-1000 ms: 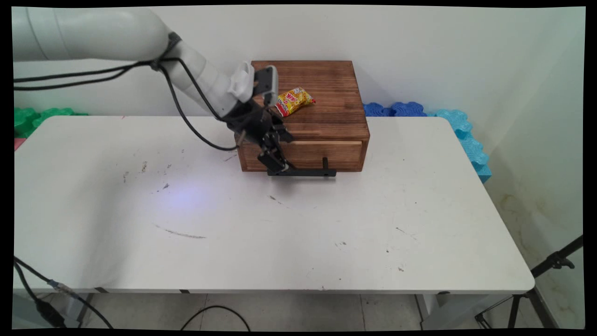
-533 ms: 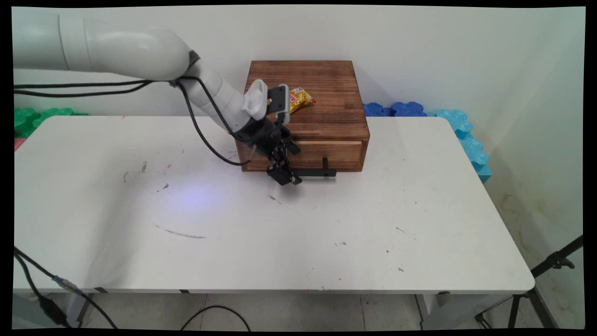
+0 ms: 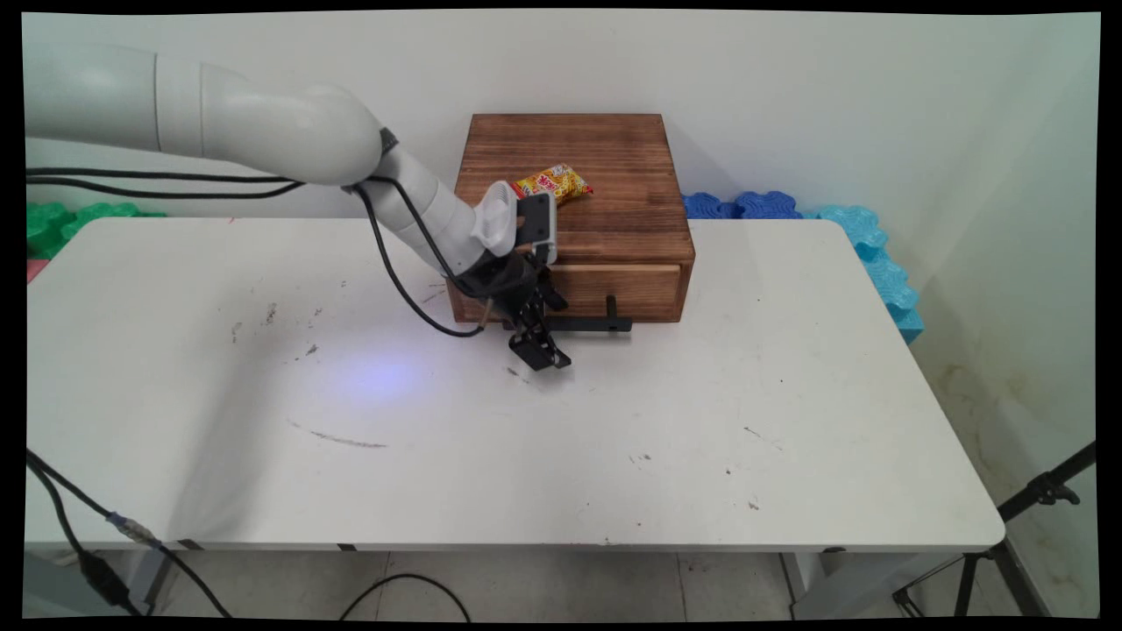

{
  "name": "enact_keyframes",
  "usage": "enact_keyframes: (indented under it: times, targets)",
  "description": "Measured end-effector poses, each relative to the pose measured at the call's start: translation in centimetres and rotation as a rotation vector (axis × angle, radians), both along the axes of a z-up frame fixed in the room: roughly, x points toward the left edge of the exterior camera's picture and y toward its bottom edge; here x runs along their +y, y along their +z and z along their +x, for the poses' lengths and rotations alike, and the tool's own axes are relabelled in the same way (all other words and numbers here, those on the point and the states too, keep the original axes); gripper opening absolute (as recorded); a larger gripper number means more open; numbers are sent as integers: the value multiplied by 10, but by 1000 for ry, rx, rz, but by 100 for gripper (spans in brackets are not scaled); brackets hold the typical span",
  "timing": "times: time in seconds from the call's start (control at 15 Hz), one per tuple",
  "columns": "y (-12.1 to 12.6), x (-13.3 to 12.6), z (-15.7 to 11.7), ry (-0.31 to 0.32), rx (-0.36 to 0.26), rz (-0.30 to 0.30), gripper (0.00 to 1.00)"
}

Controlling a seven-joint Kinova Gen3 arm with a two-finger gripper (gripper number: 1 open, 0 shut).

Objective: Open the drawer

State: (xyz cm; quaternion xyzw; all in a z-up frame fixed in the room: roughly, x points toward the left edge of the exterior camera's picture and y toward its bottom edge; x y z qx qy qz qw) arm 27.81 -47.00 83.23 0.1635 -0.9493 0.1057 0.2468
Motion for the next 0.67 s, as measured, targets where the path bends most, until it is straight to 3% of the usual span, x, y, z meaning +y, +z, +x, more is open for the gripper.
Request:
enact_keyframes:
  times: [0.67]
  targets:
    - [-20,4,-15,11,-20,25,100]
